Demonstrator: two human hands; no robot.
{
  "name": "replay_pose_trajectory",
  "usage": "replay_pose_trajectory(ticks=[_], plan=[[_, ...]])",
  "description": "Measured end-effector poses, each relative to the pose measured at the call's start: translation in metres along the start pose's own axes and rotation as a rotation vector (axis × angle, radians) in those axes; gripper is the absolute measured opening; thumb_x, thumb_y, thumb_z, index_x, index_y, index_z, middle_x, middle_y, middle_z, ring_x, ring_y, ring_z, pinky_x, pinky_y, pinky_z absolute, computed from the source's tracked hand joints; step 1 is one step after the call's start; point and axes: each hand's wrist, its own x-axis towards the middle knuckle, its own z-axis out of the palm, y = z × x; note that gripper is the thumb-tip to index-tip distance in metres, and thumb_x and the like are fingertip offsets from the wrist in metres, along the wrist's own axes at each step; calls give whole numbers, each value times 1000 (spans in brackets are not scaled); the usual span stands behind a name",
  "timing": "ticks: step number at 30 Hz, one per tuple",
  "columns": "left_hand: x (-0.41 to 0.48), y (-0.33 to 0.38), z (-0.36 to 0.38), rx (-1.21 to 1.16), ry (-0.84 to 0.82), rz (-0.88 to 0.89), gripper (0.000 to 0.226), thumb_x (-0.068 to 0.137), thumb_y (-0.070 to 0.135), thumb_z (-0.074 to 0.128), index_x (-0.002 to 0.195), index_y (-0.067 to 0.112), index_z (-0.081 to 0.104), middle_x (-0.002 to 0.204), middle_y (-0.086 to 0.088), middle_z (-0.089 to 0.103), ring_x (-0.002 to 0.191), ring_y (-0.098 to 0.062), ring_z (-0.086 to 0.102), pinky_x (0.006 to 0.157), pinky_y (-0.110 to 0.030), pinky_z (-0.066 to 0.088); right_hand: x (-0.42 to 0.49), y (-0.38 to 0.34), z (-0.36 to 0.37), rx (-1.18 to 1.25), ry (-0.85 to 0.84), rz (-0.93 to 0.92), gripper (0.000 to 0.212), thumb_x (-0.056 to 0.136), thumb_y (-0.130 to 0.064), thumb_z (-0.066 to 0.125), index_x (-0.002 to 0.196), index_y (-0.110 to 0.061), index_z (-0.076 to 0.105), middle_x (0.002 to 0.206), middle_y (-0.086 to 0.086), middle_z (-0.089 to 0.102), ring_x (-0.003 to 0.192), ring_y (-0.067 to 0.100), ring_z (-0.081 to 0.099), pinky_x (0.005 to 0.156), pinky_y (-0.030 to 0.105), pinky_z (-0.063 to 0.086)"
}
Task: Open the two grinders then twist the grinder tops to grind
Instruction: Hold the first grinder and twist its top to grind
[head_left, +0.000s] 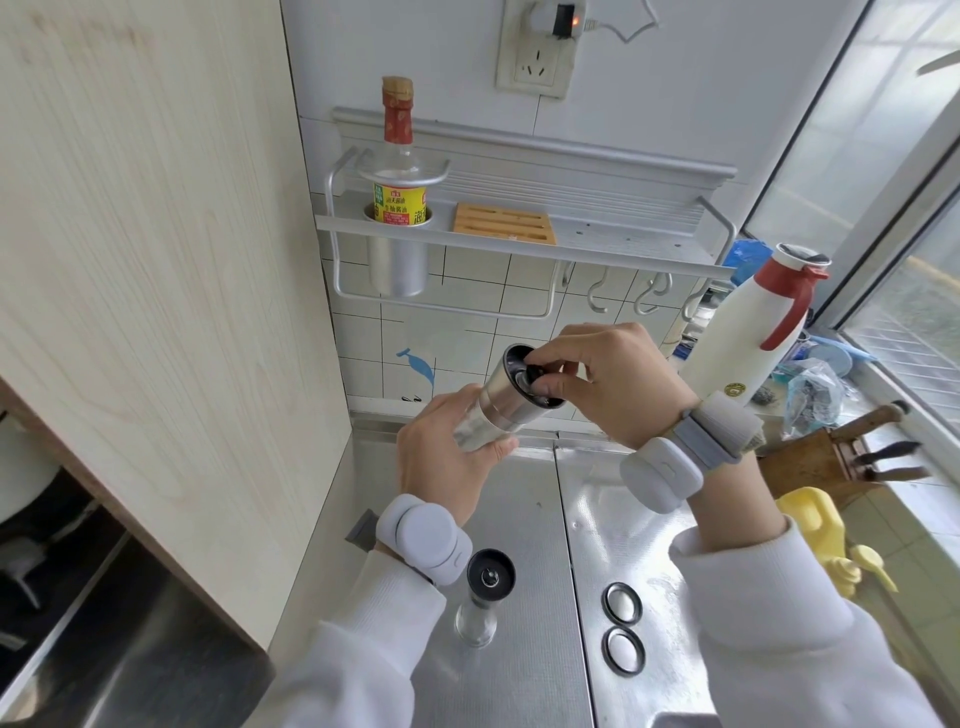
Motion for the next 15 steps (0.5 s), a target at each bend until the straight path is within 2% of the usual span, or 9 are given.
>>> replay_pose_trajectory(ticks=[1,3,5,6,10,13,15], plan=[[0,0,0,-2,-1,0,39,62,24,83,97,20,66,85,7,64,73,-12,55,66,-7,34,0,0,0,-3,-9,-4,21,79,-16,66,99,-16,70,89,3,69,60,-5,45,65,5,35],[0,0,0,-2,-1,-1,38,62,24,83,96,20,66,84,7,64,72,-11,55,66,-8,34,-1,0,-1,-3,-22,-7,22,79,-15,66,101,-16,70,90,3,69,63,-2,50,66,8,36],[0,-1,0,-2,-1,2,39,61,24,83,97,20,66,83,7,63,71,-10,54,66,-6,34,0,-1,-1,-10,-16,-3,19,80,-19,66,98,-15,71,89,5,70,74,16,60,74,25,47],[0,-1,1,-3,-2,4,41,61,24,83,98,19,66,84,6,64,72,-11,55,67,-7,35,0,-1,-1,-15,-4,5,18,80,-22,66,95,-15,72,86,4,70,75,19,61,75,31,48],[0,0,2,-21,0,4,44,61,23,84,102,18,67,87,3,66,75,-13,57,70,-15,40,0,0,1,-17,39,32,18,80,-30,65,91,-18,72,79,-1,67,66,13,53,67,23,44],[0,-1,2,-9,1,4,43,61,24,83,100,20,66,84,6,64,72,-9,54,67,-5,35,-1,-2,3,7,38,26,19,81,-28,65,98,-20,71,80,-4,65,67,13,52,71,25,45],[0,-2,2,-7,-3,-1,42,61,24,84,98,21,66,84,7,64,71,-9,54,66,-3,33,-1,-3,2,15,16,19,20,81,-28,64,99,-20,71,81,-2,65,68,15,54,72,29,47]])
